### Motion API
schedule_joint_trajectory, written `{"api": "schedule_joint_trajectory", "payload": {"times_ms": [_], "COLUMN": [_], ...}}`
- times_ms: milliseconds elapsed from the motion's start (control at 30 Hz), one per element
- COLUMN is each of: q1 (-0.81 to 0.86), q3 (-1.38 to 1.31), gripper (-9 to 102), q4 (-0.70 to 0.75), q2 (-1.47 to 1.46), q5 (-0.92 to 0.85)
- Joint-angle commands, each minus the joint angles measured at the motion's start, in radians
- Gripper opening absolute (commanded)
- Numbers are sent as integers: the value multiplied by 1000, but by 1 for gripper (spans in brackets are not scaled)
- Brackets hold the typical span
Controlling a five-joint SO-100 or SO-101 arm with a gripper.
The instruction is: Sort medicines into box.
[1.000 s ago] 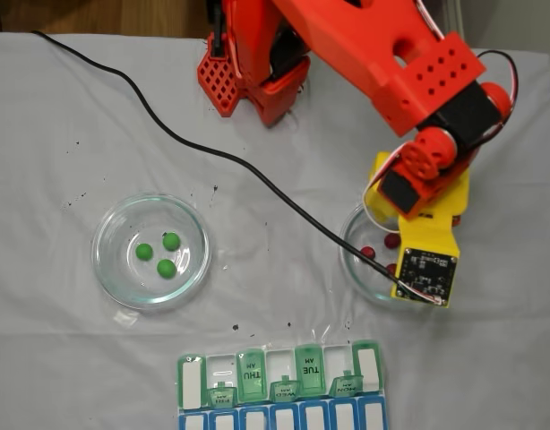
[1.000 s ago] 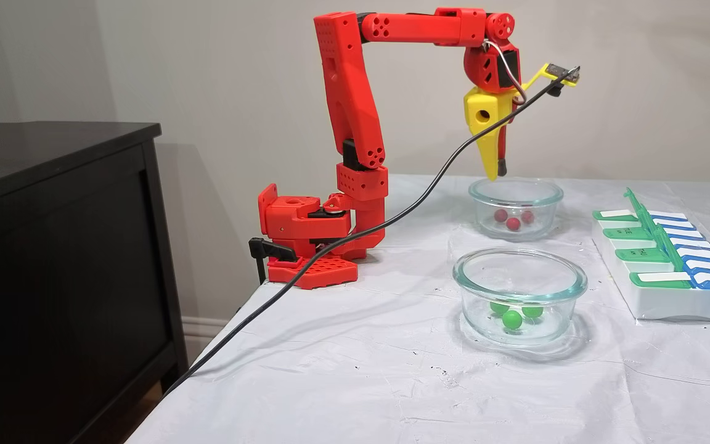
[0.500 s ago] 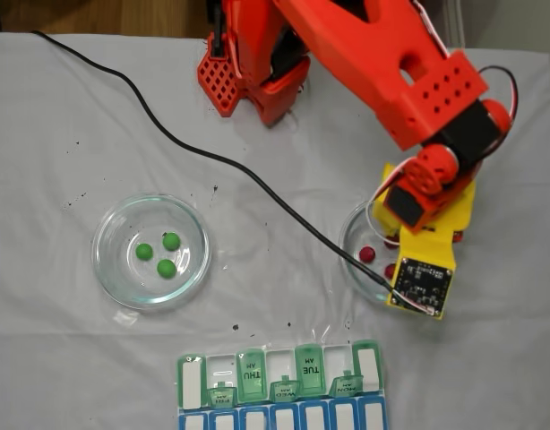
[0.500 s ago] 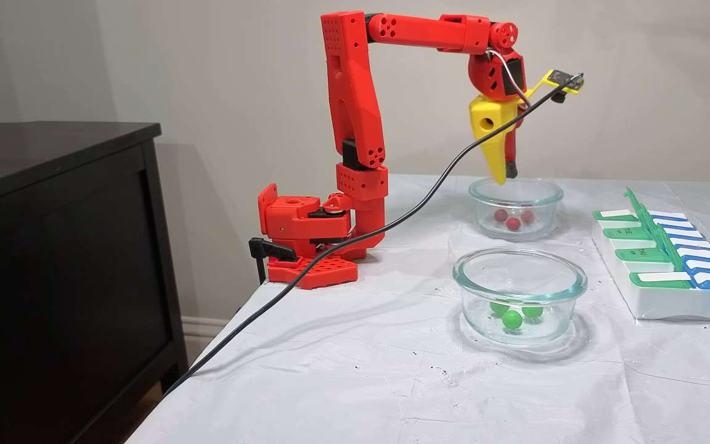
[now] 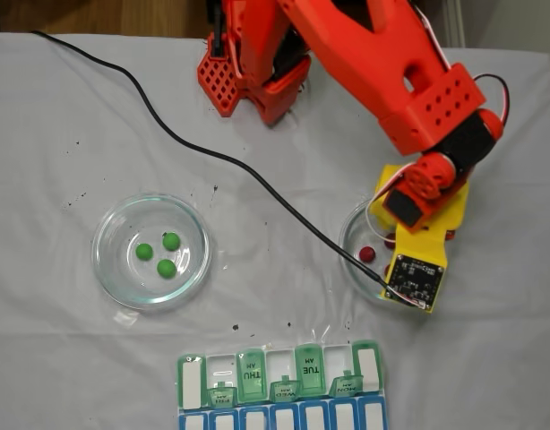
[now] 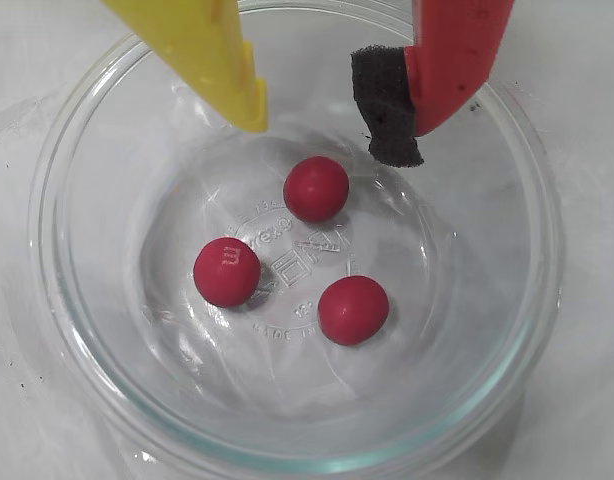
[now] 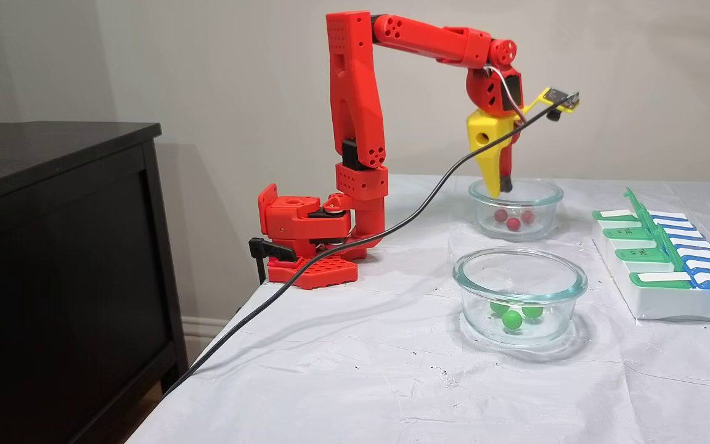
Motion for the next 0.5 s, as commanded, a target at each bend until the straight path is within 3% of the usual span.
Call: {"api": "schedule_joint_trajectory", "payload": {"times_ms": [0,467], "q1": [-12,6], "q3": [-18,2], "gripper": [18,18], "q4": [-18,-80], "q2": [2,-46], "q5": [6,25]}}
